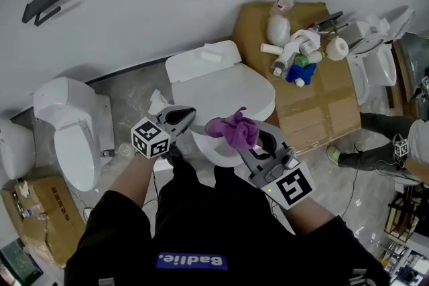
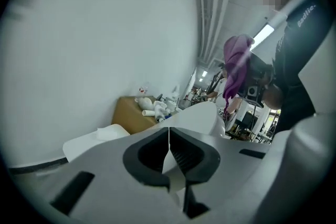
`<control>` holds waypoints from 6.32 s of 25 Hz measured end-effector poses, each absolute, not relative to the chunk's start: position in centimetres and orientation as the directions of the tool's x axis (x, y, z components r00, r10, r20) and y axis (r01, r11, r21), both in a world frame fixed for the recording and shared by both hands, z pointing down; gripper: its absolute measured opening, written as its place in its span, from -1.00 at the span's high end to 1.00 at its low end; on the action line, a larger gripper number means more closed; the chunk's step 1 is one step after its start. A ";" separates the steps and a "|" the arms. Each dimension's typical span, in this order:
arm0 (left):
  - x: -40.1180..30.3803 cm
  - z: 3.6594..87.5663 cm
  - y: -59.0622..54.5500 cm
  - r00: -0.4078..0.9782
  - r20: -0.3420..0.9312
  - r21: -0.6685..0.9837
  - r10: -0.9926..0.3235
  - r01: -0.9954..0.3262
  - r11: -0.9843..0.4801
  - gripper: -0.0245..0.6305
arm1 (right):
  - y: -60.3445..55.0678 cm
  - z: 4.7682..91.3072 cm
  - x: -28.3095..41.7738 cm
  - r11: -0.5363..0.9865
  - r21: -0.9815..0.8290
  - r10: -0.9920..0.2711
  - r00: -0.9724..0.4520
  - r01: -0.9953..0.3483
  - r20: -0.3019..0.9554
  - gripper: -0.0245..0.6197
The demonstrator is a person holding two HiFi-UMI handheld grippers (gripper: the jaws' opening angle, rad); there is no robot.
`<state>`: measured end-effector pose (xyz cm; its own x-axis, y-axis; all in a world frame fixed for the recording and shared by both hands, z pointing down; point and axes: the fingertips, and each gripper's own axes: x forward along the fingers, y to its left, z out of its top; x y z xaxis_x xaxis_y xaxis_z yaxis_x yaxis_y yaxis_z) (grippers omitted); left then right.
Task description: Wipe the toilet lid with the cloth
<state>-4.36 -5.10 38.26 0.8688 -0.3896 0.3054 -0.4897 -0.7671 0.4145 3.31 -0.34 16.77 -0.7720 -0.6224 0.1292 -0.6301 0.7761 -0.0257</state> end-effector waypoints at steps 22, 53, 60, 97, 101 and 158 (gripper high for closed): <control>1.1 54.4 9.5 0.783 0.518 0.393 -0.344 -0.575 -0.717 0.87 | 0.4 32.2 1.7 0.844 -0.181 -0.446 -0.848 -0.505 0.287 0.69; -14.3 54.0 -3.8 0.685 0.400 0.357 -0.609 -0.729 -0.585 0.87 | -14.5 68.6 -14.1 0.949 0.163 -0.287 -0.524 -0.270 0.802 0.69; -11.0 54.2 -3.9 0.703 0.426 0.358 -0.569 -0.709 -0.608 0.87 | -17.8 69.4 -6.6 0.903 0.186 -0.362 -0.454 -0.386 0.814 0.69; -17.2 52.0 7.0 0.751 0.382 0.341 -0.539 -0.656 -0.673 0.87 | -8.5 70.7 -7.8 0.732 0.102 -0.424 -0.335 -0.673 0.841 0.69; -12.8 51.9 8.7 0.744 0.387 0.359 -0.545 -0.665 -0.655 0.87 | -9.7 71.2 0.4 0.651 0.113 -0.464 -0.275 -0.751 0.842 0.69; 4.7 49.8 24.7 0.698 0.351 0.425 -0.624 -0.712 -0.559 0.87 | 4.3 73.5 21.4 0.492 0.069 -0.542 -0.243 -0.868 0.805 0.69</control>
